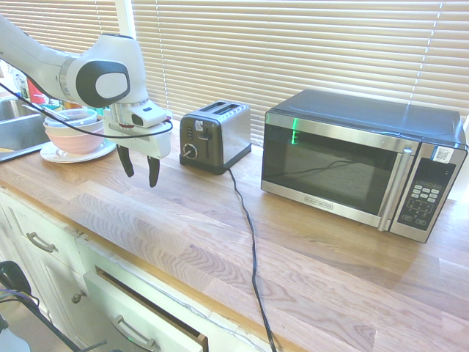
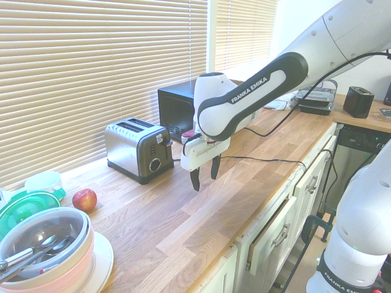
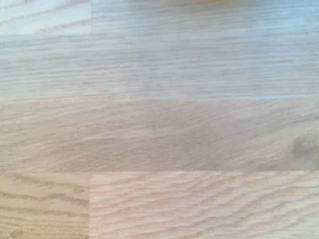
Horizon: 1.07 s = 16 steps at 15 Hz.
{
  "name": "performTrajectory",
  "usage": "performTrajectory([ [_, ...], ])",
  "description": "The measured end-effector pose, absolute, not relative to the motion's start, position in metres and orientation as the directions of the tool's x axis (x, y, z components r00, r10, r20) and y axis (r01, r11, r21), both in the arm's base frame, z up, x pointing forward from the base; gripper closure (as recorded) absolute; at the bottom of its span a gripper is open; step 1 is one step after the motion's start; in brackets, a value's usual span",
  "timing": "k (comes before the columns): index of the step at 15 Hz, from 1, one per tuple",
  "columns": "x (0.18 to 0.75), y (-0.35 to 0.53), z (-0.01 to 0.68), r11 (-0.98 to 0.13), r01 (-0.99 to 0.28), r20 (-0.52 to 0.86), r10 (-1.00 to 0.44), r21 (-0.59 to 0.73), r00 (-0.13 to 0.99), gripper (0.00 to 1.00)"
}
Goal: Press the toaster
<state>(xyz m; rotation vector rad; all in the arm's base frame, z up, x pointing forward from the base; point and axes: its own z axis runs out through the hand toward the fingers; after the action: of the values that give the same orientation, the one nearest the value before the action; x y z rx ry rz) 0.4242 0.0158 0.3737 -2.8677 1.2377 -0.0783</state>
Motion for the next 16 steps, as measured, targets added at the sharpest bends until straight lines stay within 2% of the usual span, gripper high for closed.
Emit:
performTrajectory([
  [5,0.426,0.006,0.374,-0.678,-0.734,0.045,-0.735,-0.046,0.676,0.00],
  [8,0.443,-0.032,0.379,-0.677,-0.732,0.111,-0.735,-0.081,0.669,0.00],
  [12,0.509,-0.039,0.440,-0.719,-0.683,0.220,-0.692,-0.126,0.688,0.00],
  [16,0.571,-0.020,0.476,-0.751,-0.650,0.230,-0.658,-0.120,0.717,0.00],
])
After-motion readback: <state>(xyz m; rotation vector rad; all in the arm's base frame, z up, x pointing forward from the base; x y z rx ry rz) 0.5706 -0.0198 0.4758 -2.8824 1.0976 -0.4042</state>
